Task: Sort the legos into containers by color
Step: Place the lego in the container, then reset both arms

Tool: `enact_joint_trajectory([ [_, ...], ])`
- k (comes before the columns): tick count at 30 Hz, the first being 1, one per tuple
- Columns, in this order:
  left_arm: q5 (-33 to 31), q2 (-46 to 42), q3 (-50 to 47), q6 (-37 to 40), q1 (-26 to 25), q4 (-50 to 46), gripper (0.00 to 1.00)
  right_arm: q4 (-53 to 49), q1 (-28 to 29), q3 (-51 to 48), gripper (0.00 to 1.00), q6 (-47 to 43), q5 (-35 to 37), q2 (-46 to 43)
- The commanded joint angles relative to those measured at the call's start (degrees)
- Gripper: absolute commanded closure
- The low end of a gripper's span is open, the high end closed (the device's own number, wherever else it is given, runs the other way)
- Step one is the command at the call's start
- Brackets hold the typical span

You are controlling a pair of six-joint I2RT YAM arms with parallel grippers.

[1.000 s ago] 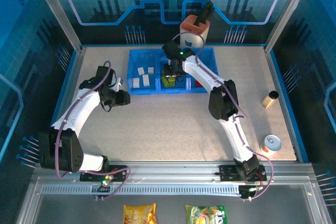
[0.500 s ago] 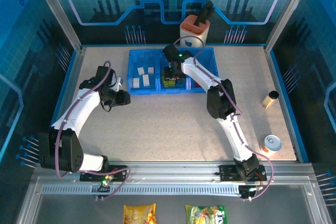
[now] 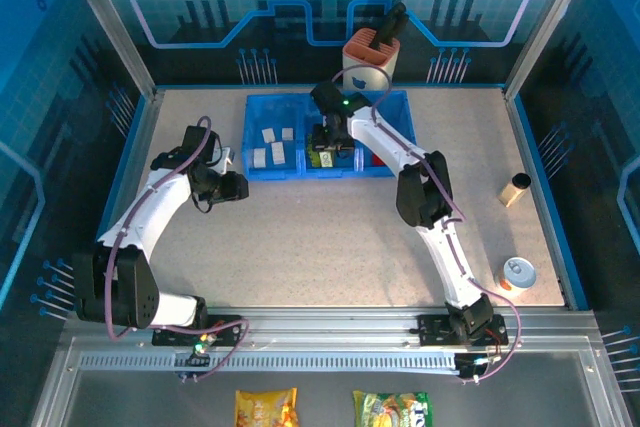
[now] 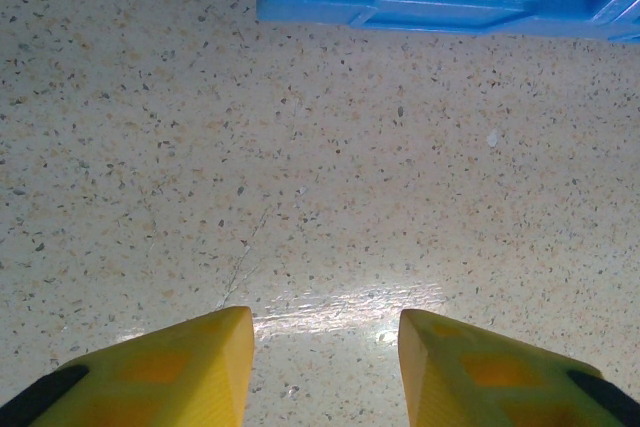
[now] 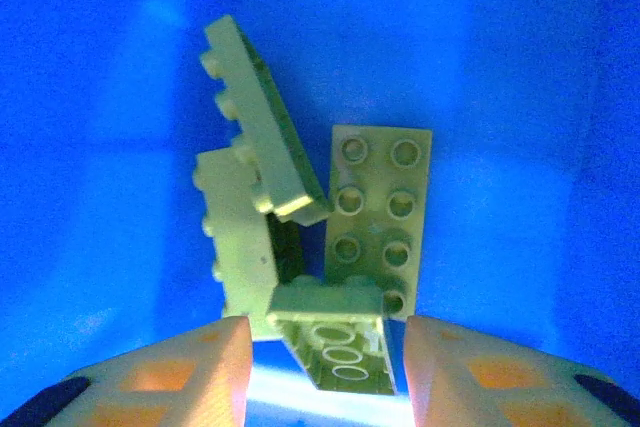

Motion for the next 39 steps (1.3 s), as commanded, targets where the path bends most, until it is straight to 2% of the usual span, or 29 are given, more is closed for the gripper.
enact_joint_trajectory([
  [1, 1.44, -0.71, -0.51, 1.13, 0.56, 0.07, 0.56, -1.49, -0.53, -0.92, 0.55, -0.95, -1.08, -7.59],
  [8, 1.43, -0.61, -0.61, 0.92, 0.55, 0.16, 0.56, -0.29, -0.48, -9.27, 0.54, -3.58, 0.5, -17.87],
  [16, 0.92, -0.69, -0.42, 0.41, 0.63, -0.14, 0.52, 5.32, -3.06, -28.12, 0.51, -7.17, 2.85, -34.0],
  [23, 0.8, -2.01, 0.54, -2.66, 0.48, -0.8, 0.45, 12.46, -10.61, -48.26, 0.45, -9.95, 2.6, -48.22],
  [29, -1.23, -1.67, 2.57, -5.83, 0.48, -3.13, 0.36, 15.39, -19.71, -60.48, 0.41, -11.93, 0.58, -53.25],
  [34, -0.41, -2.41, 1.43, -10.39, 0.48, -0.66, 0.29, 19.36, -25.28, -68.43, 0.25, -13.26, 1.65, -54.95],
  [36, -1.37, -3.73, -0.6, -11.77, 0.48, 2.93, 0.25, 20.87, -26.54, -70.99, 0.12, -12.73, 3.9, -55.57],
  [37, -2.32, -4.54, -1.86, -12.41, 0.48, 4.67, 0.23, 21.51, -27.02, -71.86, 0.01, -12.61, 4.77, -55.59],
  [38, -3.56, -5.65, -3.35, -12.9, 0.48, 6.72, 0.2, 22.47, -27.26, -72.98, 0.0, -12.52, 5.83, -55.67],
  [39, -5.02, -6.68, -4.75, -13.26, 0.48, 8.81, 0.08, 23.55, -27.41, -74.12, 0.0, -12.54, 7.02, -55.61],
])
